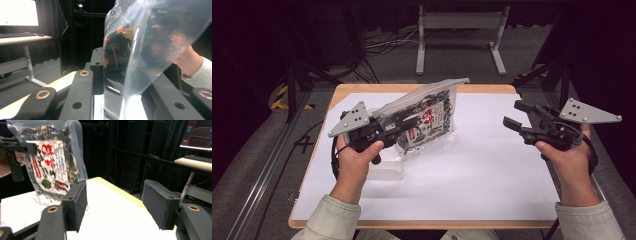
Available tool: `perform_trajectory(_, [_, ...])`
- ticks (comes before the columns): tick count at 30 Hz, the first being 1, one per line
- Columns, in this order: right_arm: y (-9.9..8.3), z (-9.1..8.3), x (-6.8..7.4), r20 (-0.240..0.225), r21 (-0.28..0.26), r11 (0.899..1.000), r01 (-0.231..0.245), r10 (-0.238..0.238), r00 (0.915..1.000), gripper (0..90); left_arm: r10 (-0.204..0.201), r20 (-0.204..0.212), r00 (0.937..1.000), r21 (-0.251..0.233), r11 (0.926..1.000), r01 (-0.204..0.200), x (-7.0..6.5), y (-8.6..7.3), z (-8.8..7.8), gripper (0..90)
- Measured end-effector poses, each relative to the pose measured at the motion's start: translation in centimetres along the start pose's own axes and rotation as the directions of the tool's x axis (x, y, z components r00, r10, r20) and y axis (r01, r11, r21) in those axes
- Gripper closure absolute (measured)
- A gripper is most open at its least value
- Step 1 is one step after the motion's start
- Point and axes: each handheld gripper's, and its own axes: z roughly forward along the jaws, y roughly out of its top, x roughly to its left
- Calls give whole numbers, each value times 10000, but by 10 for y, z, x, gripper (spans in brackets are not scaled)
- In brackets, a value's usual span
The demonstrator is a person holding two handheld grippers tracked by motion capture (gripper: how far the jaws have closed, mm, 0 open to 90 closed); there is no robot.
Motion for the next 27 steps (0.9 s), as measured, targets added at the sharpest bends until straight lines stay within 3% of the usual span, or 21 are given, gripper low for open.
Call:
perform_trajectory(9, [-30, 0, -4, 414, 594, 9982, -77, 52, 9991, 340, -24, -587, 9983, -106, 9999, 18, 12, 1, -19, 716])
perform_trajectory(20, [-60, -13, -11, 1096, 849, 9962, -209, 115, 9939, 329, 31, -1086, 9941, -94, 9999, -42, 20, 5, -33, 716])
perform_trajectory(27, [-77, -17, -13, 1298, 902, 9946, -516, 396, 9908, 322, 97, -1555, 9878, 3, 10000, -98, 26, 6, -39, 716])
